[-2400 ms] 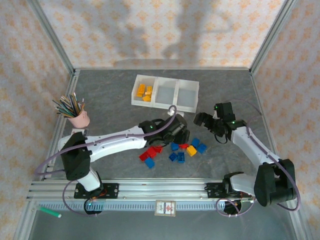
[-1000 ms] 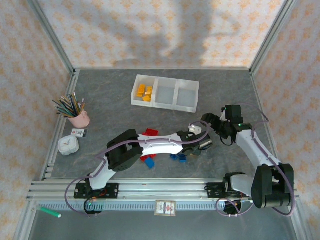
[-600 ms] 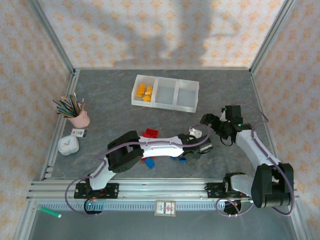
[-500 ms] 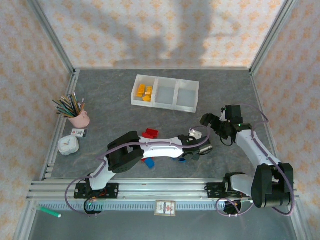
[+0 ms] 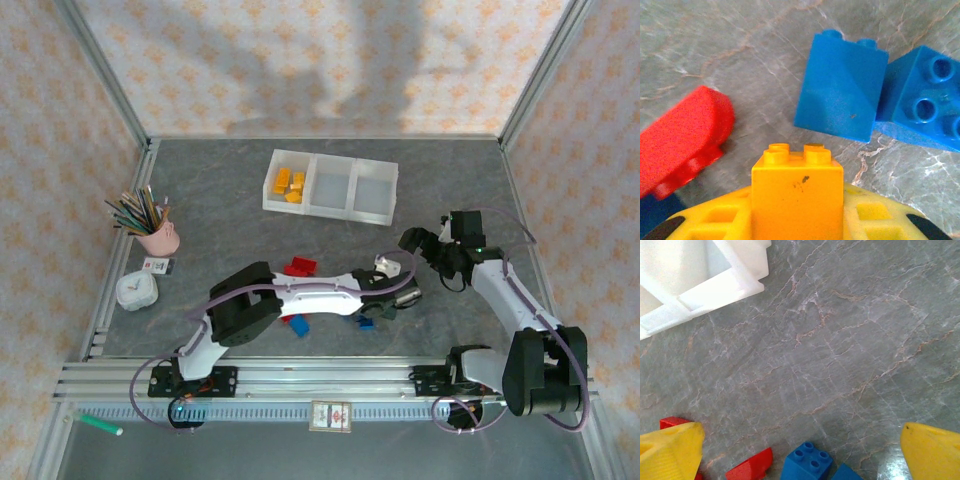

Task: Sort the legos into containers by color
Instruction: Pick up the lego from the middle-left of the table, then place the lego in the container.

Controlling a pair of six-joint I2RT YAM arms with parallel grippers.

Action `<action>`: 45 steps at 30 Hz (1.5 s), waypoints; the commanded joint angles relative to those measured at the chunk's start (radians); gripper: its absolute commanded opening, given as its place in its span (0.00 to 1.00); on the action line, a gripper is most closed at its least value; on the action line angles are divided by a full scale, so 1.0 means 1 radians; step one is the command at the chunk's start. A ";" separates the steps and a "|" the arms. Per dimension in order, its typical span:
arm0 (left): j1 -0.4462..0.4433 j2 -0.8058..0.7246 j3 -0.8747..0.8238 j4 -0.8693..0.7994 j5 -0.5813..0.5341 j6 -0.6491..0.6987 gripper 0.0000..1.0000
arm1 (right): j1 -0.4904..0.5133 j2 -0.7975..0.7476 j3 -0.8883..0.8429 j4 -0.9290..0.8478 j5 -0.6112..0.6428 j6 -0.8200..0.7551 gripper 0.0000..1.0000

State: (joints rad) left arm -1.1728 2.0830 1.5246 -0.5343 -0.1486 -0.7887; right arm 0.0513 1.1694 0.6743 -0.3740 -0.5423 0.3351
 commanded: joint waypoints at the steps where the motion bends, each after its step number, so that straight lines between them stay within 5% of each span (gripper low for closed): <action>1: 0.021 -0.151 -0.034 0.016 -0.072 -0.012 0.34 | 0.012 -0.013 0.046 -0.005 -0.031 -0.018 1.00; 8: 0.137 -0.358 -0.159 0.024 -0.138 0.010 0.29 | 0.123 -0.012 0.125 -0.010 -0.002 0.024 1.00; 16: 0.409 -0.426 -0.179 0.065 -0.184 0.118 0.28 | 0.268 0.007 0.172 0.108 0.007 0.118 1.00; 23: 0.616 -0.288 -0.078 0.161 -0.115 0.197 0.28 | 0.383 0.138 0.231 0.197 0.051 0.148 1.00; 31: 0.749 0.002 0.181 0.166 -0.068 0.271 0.28 | 0.398 0.239 0.296 0.220 0.082 0.137 1.00; 35: 0.766 0.087 0.311 0.135 -0.082 0.316 0.37 | 0.398 0.265 0.327 0.197 0.108 0.113 1.00; 38: 0.772 0.106 0.352 0.116 -0.081 0.336 0.57 | 0.398 0.273 0.345 0.163 0.138 0.097 1.00; 45: 0.773 0.023 0.321 0.070 0.045 0.321 0.64 | 0.398 0.236 0.372 0.007 0.284 0.060 1.00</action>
State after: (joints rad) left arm -0.3973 2.1845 1.8561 -0.4126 -0.1818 -0.4728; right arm 0.4446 1.4380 1.0164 -0.2562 -0.3714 0.4248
